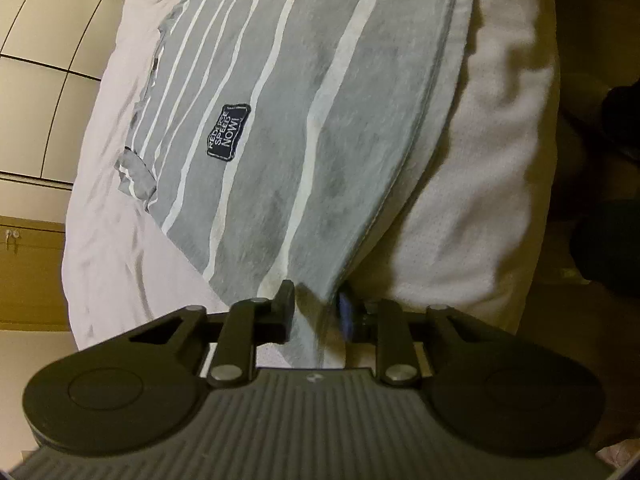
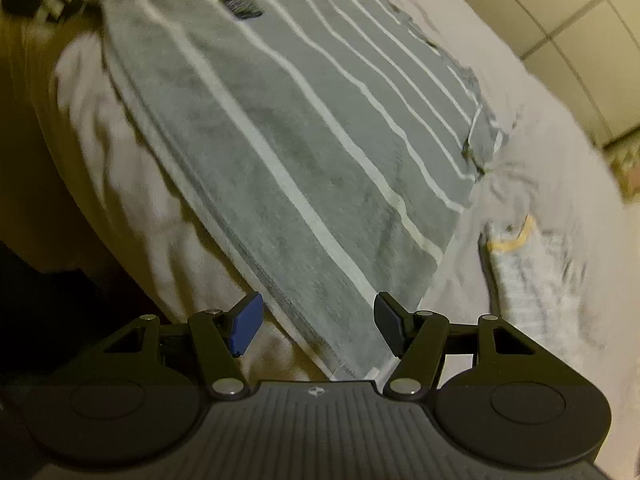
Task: Fold clothes
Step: 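Move both open grippers toward the hem of the narrowed T-shirt, then grasp the hem corners of the grey striped T-shirt with both grippers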
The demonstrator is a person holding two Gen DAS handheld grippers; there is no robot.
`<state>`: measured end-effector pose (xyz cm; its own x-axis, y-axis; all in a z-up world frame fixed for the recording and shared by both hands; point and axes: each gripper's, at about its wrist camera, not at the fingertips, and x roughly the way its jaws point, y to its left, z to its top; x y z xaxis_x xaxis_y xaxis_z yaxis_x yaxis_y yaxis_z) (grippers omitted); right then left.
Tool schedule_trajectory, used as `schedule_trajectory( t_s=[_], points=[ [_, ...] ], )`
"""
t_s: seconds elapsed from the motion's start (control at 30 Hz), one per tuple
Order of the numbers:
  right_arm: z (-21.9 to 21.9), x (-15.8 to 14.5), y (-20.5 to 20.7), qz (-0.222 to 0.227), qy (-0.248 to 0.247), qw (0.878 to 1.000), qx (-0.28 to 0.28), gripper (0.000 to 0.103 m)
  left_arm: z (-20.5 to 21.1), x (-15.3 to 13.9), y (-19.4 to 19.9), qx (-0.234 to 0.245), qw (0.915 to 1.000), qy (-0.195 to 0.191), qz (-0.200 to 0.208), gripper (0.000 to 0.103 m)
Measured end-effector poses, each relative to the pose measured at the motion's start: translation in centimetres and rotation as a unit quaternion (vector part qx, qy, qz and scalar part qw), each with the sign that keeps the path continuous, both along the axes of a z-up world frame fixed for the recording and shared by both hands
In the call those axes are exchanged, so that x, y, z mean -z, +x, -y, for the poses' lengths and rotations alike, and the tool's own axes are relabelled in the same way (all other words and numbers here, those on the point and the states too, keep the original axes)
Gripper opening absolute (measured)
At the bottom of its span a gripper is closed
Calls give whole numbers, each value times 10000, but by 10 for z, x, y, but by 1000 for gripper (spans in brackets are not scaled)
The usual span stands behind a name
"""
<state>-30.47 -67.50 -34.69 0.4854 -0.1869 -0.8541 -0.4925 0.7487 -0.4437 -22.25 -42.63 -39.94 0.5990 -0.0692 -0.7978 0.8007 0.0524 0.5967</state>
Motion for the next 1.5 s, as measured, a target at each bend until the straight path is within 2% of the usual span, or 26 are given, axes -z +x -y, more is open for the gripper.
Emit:
schedule_trajectory(
  t_s=[0.1,0.23,0.3,0.33,0.43,0.73,0.83,0.9,1.2,1.27,1.37,1.4,1.43,1.5],
  points=[
    [-4,14,-6,30,-223,9994,-244,63,0,-2,-1,193,9998,12,-24,14],
    [-5,32,-13,121,-498,9968,-612,63,-4,5,-1,320,9994,87,27,16],
    [-2,44,-15,114,-616,9948,-803,63,-3,10,-2,422,9989,136,149,29],
    [-1,49,-15,101,-678,9937,-883,63,-3,13,-3,476,9985,162,217,33],
    [9,63,-13,82,-859,9907,-1056,60,-1,18,0,577,9978,233,236,36],
    [22,62,-4,272,-997,9833,-1498,53,-4,14,1,499,9984,147,241,32],
    [23,59,-3,309,-989,9837,-1472,50,-5,13,-2,445,9988,98,176,22],
    [24,56,-3,334,-974,9843,-1434,48,-5,13,-4,430,9990,81,130,19],
    [28,52,4,472,-1081,9842,-1319,47,-3,12,3,411,9991,4,141,20],
    [26,56,3,437,-1120,9819,-1463,44,-2,12,5,431,9990,0,131,20],
    [24,60,3,314,-1088,9821,-1508,35,0,12,9,419,9991,-14,78,19],
    [24,59,5,263,-1031,9835,-1463,23,1,11,9,404,9992,-20,42,15],
    [25,58,8,211,-967,9851,-1410,3,1,10,10,374,9993,-21,6,7],
    [29,50,15,161,-799,9888,-1248,0,0,3,13,261,9996,-98,-48,2]
  ],
)
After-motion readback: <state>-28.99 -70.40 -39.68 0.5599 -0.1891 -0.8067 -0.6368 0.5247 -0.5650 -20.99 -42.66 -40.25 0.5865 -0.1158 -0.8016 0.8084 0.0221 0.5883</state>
